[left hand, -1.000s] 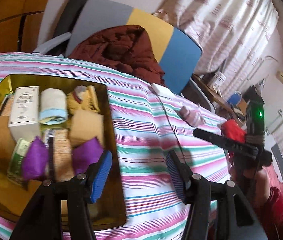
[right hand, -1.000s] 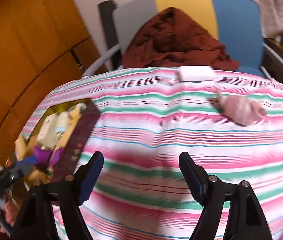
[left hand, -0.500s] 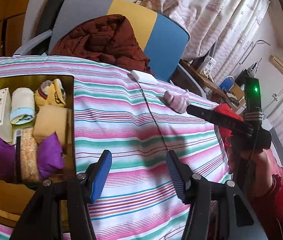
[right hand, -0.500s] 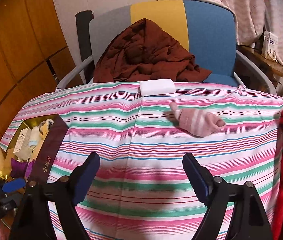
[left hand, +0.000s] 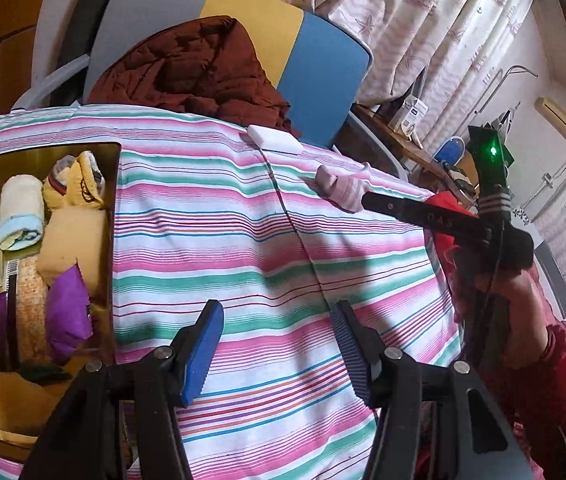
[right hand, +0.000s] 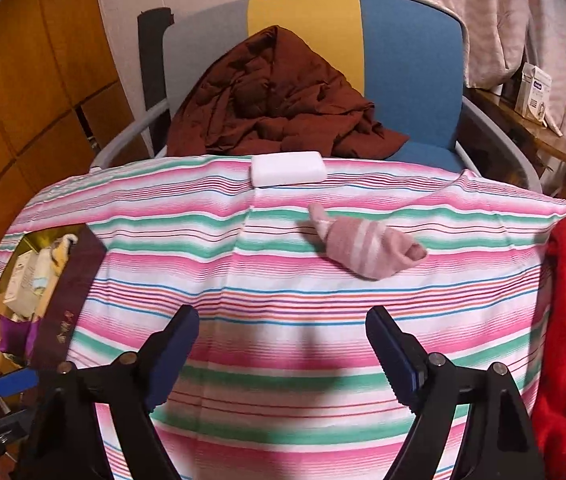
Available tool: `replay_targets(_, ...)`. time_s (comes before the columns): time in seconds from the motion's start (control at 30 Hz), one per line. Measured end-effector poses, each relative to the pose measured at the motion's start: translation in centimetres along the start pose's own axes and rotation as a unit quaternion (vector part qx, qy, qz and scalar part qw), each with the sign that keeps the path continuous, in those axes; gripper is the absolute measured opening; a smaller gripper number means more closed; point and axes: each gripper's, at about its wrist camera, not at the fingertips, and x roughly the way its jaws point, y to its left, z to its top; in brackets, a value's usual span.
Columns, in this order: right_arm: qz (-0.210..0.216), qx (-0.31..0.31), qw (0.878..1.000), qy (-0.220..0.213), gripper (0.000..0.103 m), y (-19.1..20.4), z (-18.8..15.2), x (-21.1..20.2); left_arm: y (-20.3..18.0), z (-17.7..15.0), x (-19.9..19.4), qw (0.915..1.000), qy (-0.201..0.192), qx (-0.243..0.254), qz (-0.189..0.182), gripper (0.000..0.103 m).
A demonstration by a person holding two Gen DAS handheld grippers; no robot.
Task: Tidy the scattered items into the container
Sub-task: 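Withdraw both tools from the tray toward the pink sock and white sponge, then grasp the pink sock with the right tool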
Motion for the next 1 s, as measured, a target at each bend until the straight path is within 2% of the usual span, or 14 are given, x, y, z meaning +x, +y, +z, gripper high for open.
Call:
replay_targets(0.13,-0.016,-0.001,1.000,0.002,0.091,-1.4,0.7,1.0,-0.1,0.1,0.4,1.0000,0.008,0.000,-0.001,0.057)
replay_targets(0.3,-0.074,0.000,0.997,-0.029,0.101,-4.4,2.5,2.6,-0.5,0.6,1.0,0.9998,0.017,0.010,0.003,0.057)
replay_targets(0.47,-0.043,0.065,0.997,-0.024,0.102,-7.8,4.0,5.3,-1.2,1.7,1.9,0.9995,0.025,0.021,0.003,0.057)
replay_targets(0.57,-0.023,0.077,0.997,-0.015,0.102,-8.5,4.2,7.0,-1.6,2.5,2.7,0.9991,0.032,0.027,0.005,0.057)
replay_targets(0.67,-0.023,0.070,0.997,-0.001,0.101,-8.4,4.1,8.5,-1.8,3.4,3.8,0.9989,0.035,0.029,0.009,0.058)
replay_targets(0.7,-0.026,0.058,0.998,0.002,0.100,-8.1,4.0,9.0,-1.9,3.8,4.4,0.9988,0.038,0.029,0.008,0.058)
replay_targets(0.8,-0.007,0.044,0.999,0.020,0.083,-7.8,3.8,10.2,-2.2,4.8,6.1,0.9982,0.048,0.034,0.014,0.058)
replay_targets(0.87,0.002,0.046,0.998,0.035,0.060,-7.7,3.7,10.8,-2.3,5.5,7.3,0.9976,0.056,0.038,0.015,0.058)
replay_targets(1.0,0.015,0.059,0.997,0.046,0.049,-8.2,3.9,10.6,-2.7,7.3,9.9,0.9967,0.066,0.040,0.023,0.058)
